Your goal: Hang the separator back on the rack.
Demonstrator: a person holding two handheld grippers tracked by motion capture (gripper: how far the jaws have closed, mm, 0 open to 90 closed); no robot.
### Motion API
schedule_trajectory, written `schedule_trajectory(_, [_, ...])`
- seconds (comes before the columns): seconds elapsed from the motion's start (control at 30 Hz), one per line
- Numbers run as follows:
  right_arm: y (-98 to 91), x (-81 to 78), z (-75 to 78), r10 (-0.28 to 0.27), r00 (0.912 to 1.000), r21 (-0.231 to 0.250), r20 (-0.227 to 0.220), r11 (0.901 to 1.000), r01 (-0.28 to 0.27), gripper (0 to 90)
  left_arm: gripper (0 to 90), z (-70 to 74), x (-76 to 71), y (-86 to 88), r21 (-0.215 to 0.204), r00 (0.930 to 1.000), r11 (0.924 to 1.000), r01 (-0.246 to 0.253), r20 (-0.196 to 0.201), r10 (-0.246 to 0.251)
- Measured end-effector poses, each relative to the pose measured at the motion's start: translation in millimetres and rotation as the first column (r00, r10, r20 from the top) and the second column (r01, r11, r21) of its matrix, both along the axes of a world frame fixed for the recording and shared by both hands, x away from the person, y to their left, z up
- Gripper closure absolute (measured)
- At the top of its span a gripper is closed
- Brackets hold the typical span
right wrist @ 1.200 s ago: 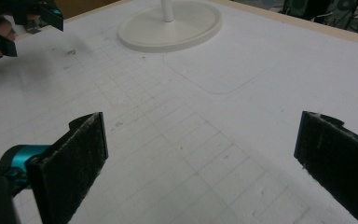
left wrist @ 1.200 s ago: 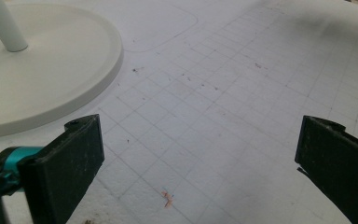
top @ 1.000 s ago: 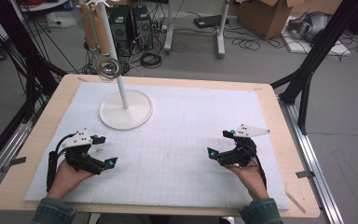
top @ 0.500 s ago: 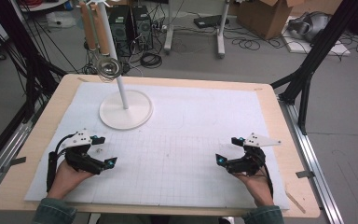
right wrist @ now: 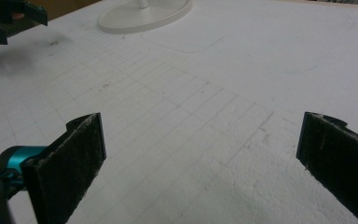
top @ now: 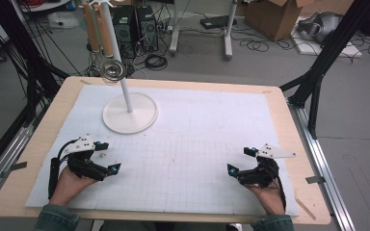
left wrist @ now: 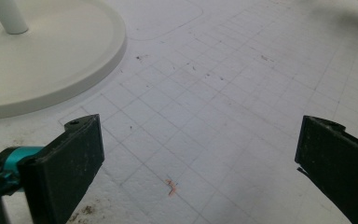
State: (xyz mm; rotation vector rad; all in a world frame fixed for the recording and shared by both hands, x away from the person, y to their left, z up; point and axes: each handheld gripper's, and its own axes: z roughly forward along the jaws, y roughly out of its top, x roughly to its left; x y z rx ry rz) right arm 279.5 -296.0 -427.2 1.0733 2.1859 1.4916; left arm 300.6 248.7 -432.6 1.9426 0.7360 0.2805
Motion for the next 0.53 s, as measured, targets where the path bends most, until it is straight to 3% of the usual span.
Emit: schedule_trajectory(0.53, [-3.9,-6.2,-5.8,-0.011,0.9999,0.001,-0.002,0.9999,0.011,0.3,1.7,-1.6,-1.2,-1.5,0.003,1.0,1.0,0.007,0.0,-0.007])
